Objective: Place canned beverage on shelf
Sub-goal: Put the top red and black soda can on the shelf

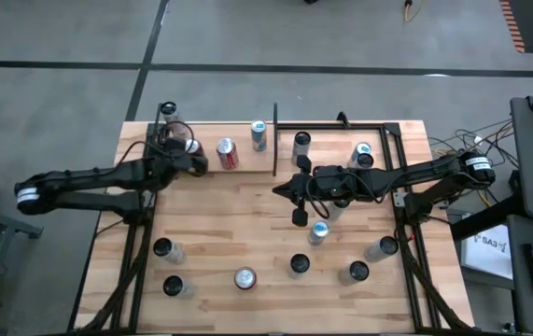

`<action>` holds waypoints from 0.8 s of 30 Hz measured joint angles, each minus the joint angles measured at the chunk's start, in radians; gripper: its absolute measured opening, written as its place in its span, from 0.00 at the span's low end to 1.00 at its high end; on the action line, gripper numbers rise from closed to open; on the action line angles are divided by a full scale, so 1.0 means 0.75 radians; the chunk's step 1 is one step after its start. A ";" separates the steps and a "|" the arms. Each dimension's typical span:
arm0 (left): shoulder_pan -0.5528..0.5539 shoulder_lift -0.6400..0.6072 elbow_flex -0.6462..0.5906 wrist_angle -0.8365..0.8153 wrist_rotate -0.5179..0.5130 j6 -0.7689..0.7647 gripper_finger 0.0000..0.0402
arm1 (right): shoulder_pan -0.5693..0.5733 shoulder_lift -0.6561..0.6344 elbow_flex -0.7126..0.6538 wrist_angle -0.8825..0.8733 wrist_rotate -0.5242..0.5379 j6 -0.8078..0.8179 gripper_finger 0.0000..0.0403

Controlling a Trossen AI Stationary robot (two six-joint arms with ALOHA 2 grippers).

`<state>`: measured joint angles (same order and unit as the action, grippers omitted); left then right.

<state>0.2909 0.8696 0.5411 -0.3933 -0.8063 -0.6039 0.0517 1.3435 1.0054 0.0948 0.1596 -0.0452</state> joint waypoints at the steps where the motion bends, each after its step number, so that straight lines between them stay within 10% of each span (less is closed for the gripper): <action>1: 0.000 0.011 0.000 0.001 0.008 -0.020 0.70 | 0.000 0.000 0.000 -0.001 0.000 0.000 0.03; 24: 0.000 0.144 0.001 0.130 -0.029 -0.008 0.86 | 0.000 0.000 0.000 -0.001 0.000 0.001 0.03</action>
<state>0.2909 0.9778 0.5415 -0.2958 -0.8279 -0.6102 0.0517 1.3434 1.0054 0.0941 0.1596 -0.0448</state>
